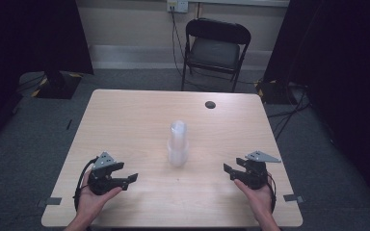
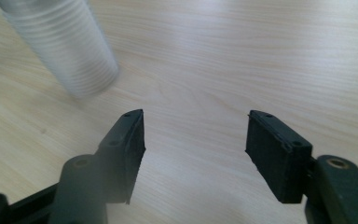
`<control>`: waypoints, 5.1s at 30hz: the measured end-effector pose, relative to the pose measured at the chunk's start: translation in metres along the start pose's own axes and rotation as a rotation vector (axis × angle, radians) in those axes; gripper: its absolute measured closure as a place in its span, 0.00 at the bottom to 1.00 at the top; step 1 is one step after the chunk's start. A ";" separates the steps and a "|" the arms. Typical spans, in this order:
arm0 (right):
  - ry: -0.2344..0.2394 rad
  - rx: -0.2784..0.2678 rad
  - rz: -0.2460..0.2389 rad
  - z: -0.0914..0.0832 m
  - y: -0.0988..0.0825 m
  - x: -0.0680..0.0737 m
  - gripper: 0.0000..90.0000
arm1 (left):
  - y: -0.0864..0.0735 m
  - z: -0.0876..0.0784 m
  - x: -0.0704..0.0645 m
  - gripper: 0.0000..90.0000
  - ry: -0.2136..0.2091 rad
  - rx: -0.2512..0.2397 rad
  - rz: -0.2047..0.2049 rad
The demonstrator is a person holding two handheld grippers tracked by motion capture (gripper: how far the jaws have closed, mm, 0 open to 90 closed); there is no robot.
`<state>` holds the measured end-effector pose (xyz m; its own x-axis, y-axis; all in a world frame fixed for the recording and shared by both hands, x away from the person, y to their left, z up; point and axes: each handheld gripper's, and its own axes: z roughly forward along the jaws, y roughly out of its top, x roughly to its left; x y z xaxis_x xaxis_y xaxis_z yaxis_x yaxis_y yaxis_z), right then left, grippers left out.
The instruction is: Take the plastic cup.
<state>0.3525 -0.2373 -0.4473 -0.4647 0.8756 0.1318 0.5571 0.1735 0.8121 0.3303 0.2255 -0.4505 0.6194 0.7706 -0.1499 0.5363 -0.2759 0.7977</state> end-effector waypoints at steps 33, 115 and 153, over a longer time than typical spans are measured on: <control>0.216 -0.122 -0.152 0.023 0.066 0.067 0.33 | 0.002 0.005 0.002 0.30 0.001 0.012 0.003; 0.243 -0.121 -0.172 0.114 0.102 0.109 0.33 | 0.001 0.007 0.005 0.31 -0.001 0.043 -0.010; 0.281 -0.197 -0.146 0.089 0.132 0.108 0.35 | 0.001 0.004 0.007 0.32 0.002 0.030 -0.032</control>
<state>0.4372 -0.0798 -0.3765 -0.7152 0.6857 0.1352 0.3406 0.1730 0.9242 0.3374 0.2280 -0.4528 0.6006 0.7804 -0.1738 0.5729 -0.2685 0.7744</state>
